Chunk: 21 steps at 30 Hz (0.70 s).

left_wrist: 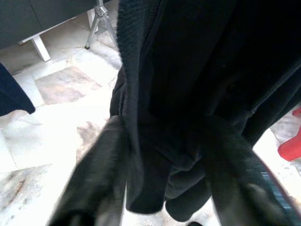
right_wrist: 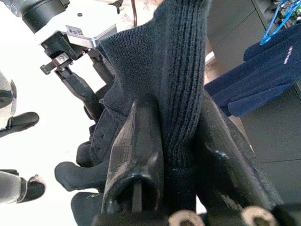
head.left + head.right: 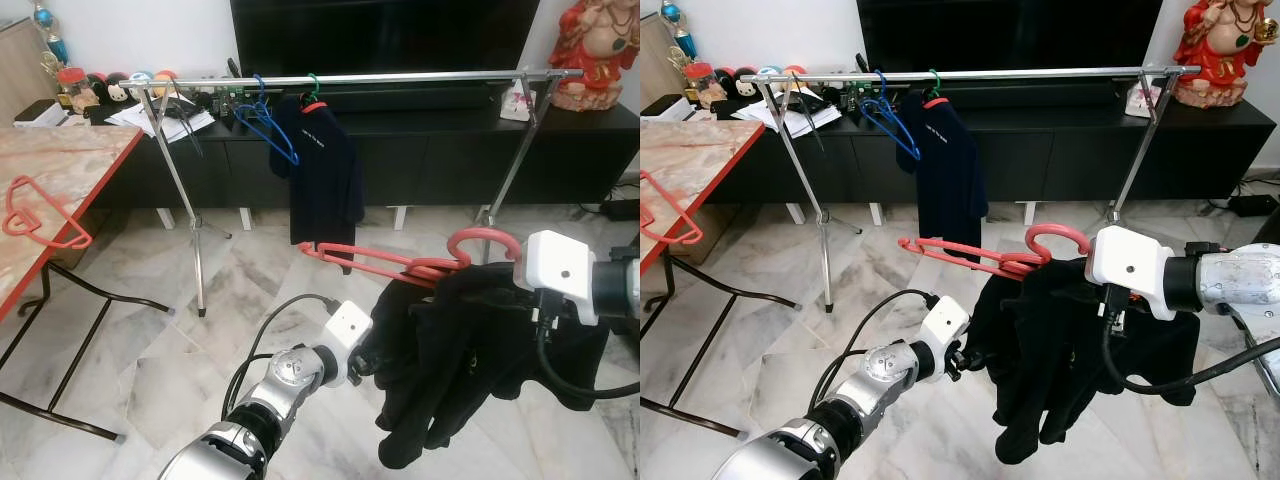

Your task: Hang hanger

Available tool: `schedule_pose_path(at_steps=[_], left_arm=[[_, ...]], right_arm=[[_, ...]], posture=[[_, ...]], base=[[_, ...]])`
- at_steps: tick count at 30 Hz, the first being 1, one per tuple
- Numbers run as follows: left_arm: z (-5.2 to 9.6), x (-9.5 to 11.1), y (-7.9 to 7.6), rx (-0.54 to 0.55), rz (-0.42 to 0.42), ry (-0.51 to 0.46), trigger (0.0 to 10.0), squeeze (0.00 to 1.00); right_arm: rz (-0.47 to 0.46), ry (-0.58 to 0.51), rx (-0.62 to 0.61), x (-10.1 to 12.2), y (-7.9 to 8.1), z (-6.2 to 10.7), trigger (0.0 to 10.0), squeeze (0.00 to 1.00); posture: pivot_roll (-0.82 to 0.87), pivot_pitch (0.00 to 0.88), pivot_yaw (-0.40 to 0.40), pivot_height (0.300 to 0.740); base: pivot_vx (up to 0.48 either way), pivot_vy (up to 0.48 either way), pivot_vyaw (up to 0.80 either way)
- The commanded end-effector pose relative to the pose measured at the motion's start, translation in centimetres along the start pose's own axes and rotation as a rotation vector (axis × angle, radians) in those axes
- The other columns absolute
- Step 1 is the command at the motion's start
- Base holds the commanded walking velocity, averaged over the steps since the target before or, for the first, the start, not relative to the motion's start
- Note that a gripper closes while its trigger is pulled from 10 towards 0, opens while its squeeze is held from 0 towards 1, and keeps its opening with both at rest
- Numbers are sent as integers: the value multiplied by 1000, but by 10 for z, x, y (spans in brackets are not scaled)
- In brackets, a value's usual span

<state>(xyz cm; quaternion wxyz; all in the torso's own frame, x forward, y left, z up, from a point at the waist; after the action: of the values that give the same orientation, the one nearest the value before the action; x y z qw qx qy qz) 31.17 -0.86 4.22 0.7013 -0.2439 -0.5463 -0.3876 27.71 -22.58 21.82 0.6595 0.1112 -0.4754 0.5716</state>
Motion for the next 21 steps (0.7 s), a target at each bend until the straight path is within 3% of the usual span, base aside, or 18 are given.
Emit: schedule_pose_path(at_steps=[1, 21], left_arm=[[-1, -3, -2, -9, 8, 26, 0, 0], [0, -10, -6, -26, 36, 48, 0, 0]], right_arm=[[48, -45, -43, 16, -8, 9, 0, 0], [47, -49, -49, 16, -9, 8, 0, 0]], posture=[[-254, 0, 62, 740], [-254, 0, 58, 740]], base=[[0, 0, 0], [0, 0, 0]])
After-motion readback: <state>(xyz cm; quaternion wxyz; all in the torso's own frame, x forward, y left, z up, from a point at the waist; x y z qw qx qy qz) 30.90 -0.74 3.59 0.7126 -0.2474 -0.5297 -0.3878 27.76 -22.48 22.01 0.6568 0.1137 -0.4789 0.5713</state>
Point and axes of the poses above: a point about 5 cm out from each wrist's last joint towards the gripper, its own z axis pointing back from the gripper into the wrist, its own x axis along the axis of the wrist's last joint, y = z × x, the point moved 2 cm from there along -z, pointing out of the wrist towards the gripper, and after that the axes turned 5 degrees about -z, right-handed, at the moved point
